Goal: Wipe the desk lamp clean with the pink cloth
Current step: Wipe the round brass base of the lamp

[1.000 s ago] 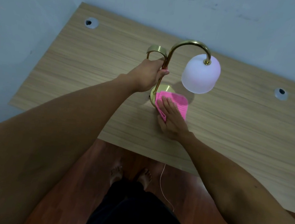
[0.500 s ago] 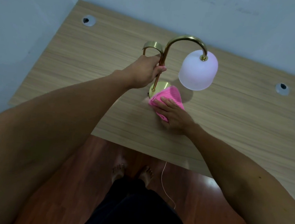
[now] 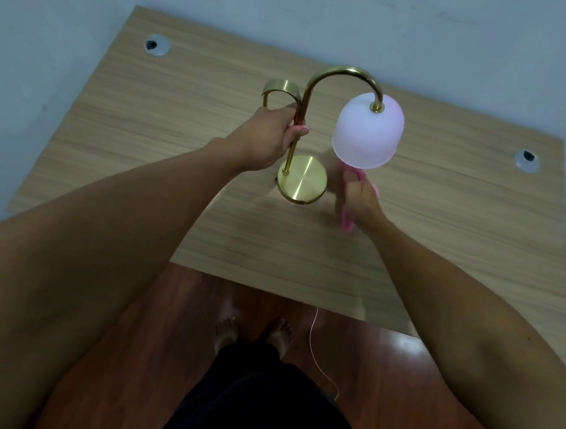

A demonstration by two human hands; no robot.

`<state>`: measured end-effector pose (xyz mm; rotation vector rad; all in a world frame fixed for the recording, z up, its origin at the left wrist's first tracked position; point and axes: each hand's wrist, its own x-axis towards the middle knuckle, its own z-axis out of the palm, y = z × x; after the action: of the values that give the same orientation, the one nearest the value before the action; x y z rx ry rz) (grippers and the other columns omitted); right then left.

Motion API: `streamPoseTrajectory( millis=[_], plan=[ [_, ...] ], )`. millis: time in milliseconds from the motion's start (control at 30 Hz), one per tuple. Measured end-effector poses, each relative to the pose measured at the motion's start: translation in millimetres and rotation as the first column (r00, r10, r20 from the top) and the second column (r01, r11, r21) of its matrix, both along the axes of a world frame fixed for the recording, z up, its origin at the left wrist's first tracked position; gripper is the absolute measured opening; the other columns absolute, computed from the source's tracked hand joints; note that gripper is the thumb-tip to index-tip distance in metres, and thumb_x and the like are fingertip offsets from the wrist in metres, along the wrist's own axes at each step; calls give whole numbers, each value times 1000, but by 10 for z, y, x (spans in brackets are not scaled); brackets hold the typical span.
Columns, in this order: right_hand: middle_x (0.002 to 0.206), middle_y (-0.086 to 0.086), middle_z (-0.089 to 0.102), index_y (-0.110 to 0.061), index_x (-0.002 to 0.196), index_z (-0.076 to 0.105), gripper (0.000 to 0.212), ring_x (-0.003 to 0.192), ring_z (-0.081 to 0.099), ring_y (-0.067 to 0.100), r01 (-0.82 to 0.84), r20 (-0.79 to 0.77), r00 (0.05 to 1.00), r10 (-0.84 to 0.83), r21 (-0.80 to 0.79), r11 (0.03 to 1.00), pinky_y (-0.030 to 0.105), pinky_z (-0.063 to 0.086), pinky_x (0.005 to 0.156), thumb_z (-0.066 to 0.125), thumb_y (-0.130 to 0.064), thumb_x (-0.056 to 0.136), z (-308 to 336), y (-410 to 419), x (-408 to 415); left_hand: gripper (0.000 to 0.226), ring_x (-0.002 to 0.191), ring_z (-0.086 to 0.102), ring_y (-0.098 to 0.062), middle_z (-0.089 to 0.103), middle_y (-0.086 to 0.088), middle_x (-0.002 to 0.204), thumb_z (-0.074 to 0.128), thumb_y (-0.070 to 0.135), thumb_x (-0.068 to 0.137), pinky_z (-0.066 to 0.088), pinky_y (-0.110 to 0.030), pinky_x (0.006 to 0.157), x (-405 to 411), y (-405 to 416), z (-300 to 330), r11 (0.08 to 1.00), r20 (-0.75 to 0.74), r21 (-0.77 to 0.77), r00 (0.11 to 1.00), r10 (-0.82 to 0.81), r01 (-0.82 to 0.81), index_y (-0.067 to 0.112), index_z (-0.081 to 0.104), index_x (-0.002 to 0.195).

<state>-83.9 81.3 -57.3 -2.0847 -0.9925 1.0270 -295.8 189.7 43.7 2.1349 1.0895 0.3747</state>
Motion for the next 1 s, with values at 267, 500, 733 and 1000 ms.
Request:
streamPoseTrajectory(
  millis=[267,500,733,1000],
  plan=[
    [163,24,31,-19,166,12,69,109,62,18,-82,52,995,81,11,997,32,60,86,42,-27,104,-383,-4,-871,30,93,72,-31,73,-16,101,49,37,103,59,-50,88,4,2,-39,1000,20,-3,1000,18,-18,11,61,112],
    [168,33,16,1,160,27,54,155,16,52,180,28,984,-178,-118,977,47,36,121,36,-18,111,-66,45,-1500,31,93,72,-32,73,-16,100,48,38,103,59,-50,87,6,23,-45,1000,15,2,1000,16,-16,11,60,112],
    [133,17,63,-16,156,35,73,113,65,37,426,-258,884,-390,102,899,44,55,96,29,-49,91,-555,-93,-1646,30,92,72,-33,73,-17,99,48,38,104,59,-51,88,-12,51,-37,1000,11,-7,1000,-20,20,10,59,110],
    [96,1,64,-31,125,73,43,96,69,37,500,-247,864,-438,327,802,51,57,87,44,-39,95,-64,29,-760,29,93,70,-33,73,-16,102,49,36,104,57,-47,86,-15,68,-25,999,2,13,999,-37,37,11,60,113]
  ],
)
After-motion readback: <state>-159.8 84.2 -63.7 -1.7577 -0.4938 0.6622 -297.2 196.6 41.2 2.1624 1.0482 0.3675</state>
